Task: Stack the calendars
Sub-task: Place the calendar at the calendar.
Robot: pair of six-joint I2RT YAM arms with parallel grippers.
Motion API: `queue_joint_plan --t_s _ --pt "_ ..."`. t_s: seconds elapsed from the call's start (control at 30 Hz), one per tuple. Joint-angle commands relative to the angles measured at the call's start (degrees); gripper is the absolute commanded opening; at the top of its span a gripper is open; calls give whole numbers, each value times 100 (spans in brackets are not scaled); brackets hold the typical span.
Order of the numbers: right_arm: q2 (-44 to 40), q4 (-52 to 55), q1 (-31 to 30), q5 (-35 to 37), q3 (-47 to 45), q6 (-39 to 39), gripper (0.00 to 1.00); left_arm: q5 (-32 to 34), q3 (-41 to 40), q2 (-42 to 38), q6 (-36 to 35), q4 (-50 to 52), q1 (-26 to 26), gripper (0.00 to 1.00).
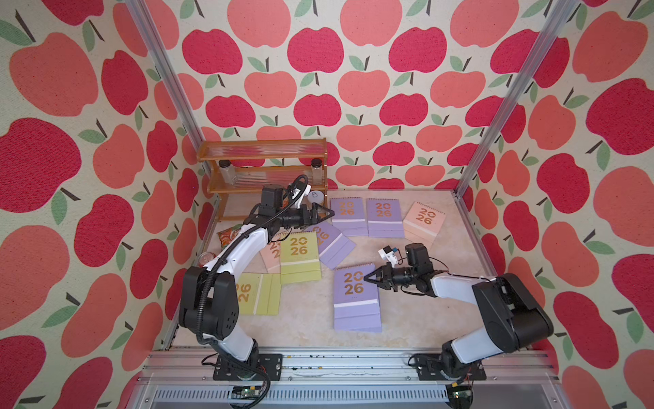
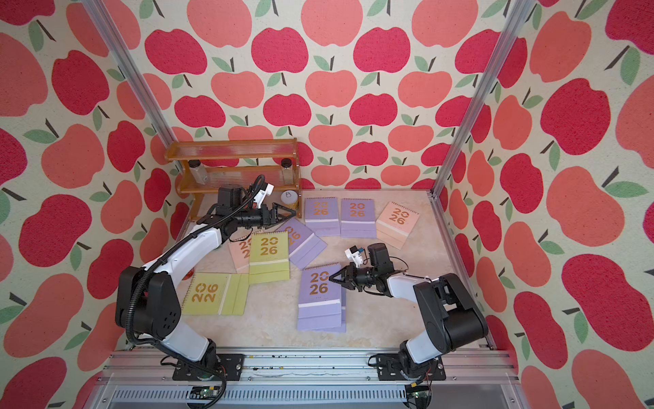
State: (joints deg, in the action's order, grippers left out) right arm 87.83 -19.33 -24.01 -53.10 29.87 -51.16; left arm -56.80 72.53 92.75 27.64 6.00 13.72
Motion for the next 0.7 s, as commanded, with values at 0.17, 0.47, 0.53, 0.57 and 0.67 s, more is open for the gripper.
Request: queue_joint_plan --t_s 0.17,0.47,0.53,0.57,0.67 --pt "384 -757 -42 94 -60 -222 0 -104 24 104 12 11 27 100" --pt "239 -309 108 186 -71 88 0 -118 86 210 13 24 27 99" --pt "135 -90 170 186 -75 215 0 -114 83 235 14 15 35 99" --pt "104 22 191 197 -67 280 0 -117 86 247 12 9 35 99" --pt "40 338 247 221 -39 496 0 -114 87 271 30 -20 44 99"
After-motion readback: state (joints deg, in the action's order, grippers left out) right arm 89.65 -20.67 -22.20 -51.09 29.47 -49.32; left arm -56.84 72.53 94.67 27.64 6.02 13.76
